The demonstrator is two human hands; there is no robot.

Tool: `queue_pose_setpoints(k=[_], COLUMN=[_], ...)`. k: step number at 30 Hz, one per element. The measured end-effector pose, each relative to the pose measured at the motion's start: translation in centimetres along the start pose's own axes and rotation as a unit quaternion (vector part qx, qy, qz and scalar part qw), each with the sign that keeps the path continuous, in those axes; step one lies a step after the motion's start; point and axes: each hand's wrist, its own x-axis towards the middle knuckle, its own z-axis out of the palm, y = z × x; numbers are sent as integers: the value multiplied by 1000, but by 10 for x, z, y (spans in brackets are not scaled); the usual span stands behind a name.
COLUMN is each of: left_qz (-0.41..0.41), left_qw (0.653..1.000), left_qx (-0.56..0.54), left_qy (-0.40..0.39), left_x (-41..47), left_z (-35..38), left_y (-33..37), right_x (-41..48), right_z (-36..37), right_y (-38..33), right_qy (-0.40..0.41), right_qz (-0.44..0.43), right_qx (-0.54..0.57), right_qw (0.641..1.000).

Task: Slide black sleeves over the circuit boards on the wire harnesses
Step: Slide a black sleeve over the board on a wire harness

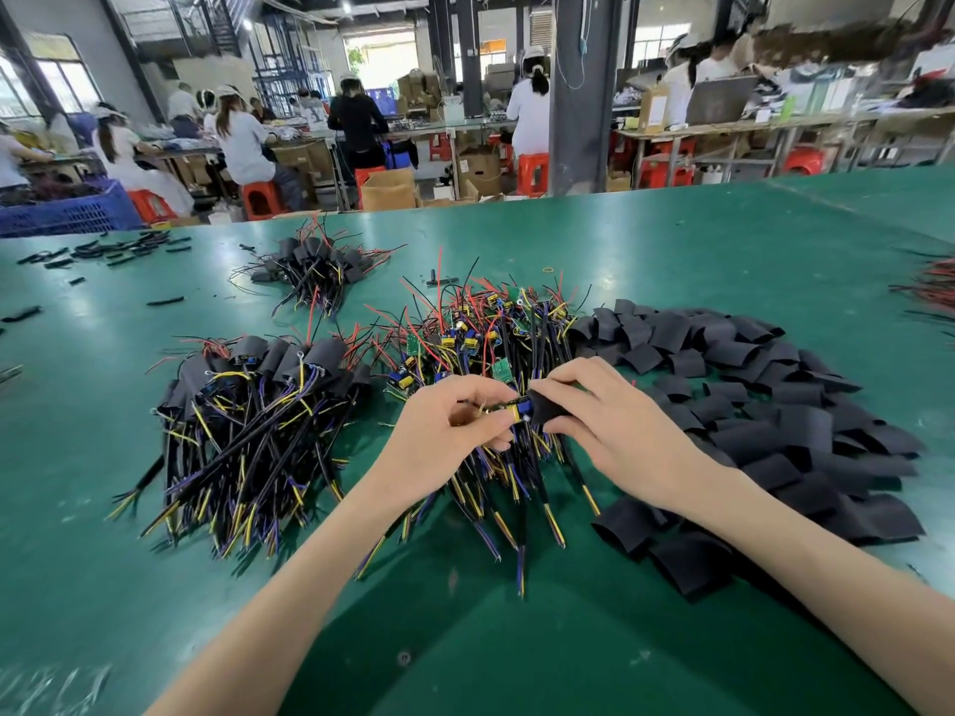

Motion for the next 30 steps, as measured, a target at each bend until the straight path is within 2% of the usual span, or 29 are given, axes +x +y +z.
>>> queue_pose_setpoints(k=[11, 17, 22, 30], left_qz=[-46, -92, -124, -154], left_qw=[998, 992, 991, 986], left_qx=[1, -85, -48, -62], left_qy=[-38, 2, 4, 1], left_x=[0, 0, 0, -2], left_z=[-4, 1, -4, -8], left_y=[2, 4, 6, 10], right_x=[-1, 0, 1, 0], right_z=[2, 1, 0, -1], right_y=[1, -9, -6, -9], right_qy=[-57, -33, 0, -16], right_qz=[-24, -48, -31, -56], right_qx=[63, 19, 8, -40], right_qw=[996, 998, 999, 997])
